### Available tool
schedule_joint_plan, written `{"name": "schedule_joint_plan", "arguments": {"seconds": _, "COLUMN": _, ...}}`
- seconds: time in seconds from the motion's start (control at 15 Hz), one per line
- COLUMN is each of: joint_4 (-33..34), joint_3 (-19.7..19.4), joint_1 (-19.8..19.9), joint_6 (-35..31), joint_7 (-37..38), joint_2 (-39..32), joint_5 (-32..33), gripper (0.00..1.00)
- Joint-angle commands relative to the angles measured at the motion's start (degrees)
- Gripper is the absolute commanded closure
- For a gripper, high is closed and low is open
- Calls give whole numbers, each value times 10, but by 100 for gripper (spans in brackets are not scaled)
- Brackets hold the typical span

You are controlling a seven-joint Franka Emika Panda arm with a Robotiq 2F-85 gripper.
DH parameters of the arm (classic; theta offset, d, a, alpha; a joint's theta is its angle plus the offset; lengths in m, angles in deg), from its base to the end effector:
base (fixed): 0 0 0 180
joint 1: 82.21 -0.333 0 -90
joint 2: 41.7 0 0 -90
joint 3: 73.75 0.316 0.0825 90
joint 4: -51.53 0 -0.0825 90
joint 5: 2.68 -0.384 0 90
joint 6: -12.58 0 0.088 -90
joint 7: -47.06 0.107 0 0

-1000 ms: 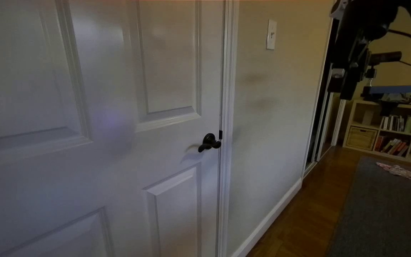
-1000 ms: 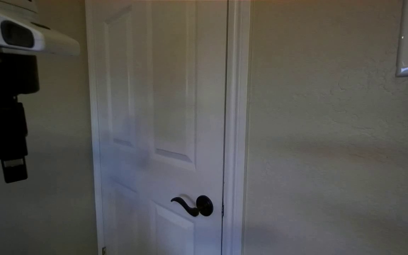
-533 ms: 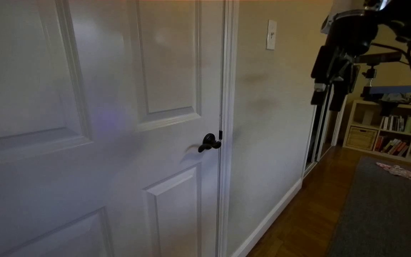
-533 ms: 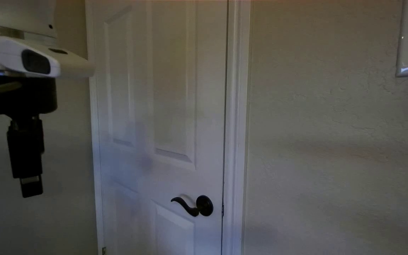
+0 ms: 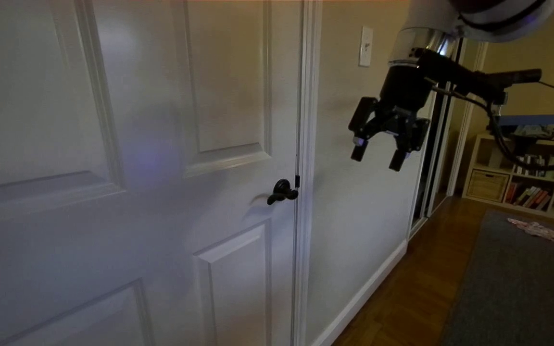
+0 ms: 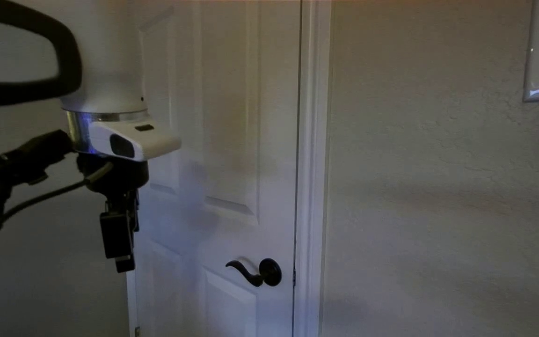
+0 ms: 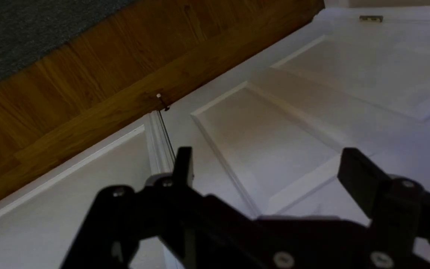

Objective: Open the door

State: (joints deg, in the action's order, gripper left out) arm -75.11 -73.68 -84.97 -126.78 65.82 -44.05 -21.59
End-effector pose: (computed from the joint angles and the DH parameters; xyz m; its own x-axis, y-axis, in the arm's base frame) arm 0.5510 0.0282 0.3786 0.8669 -0.4949 0.0593 -0.4602 -0.8404 -0.2862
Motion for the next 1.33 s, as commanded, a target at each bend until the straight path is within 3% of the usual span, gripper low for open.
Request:
{"name": "schedule_joint_plan", "arguments": {"seconds": 0.0, "joint_4": 60, "joint_3": 12, "joint_1": -3, "joint_6": -35, "joint_7": 51, "joint_2": -70, "joint_5": -15, "gripper": 0}}
{"name": "schedule_joint_plan", "arguments": {"seconds": 0.6, "joint_4": 55, "joint_3": 10, "joint_1": -2, "joint_6": -38, "joint_7": 50, "joint_2": -79, "joint_5": 6, "gripper": 0}}
{"name": "schedule_joint_plan", "arguments": {"seconds": 1.27, "joint_4": 178, "joint_3": 21, "joint_1": 14, "joint_6": -63, "joint_7": 52, "joint_2": -229, "joint_5": -119, "gripper": 0}}
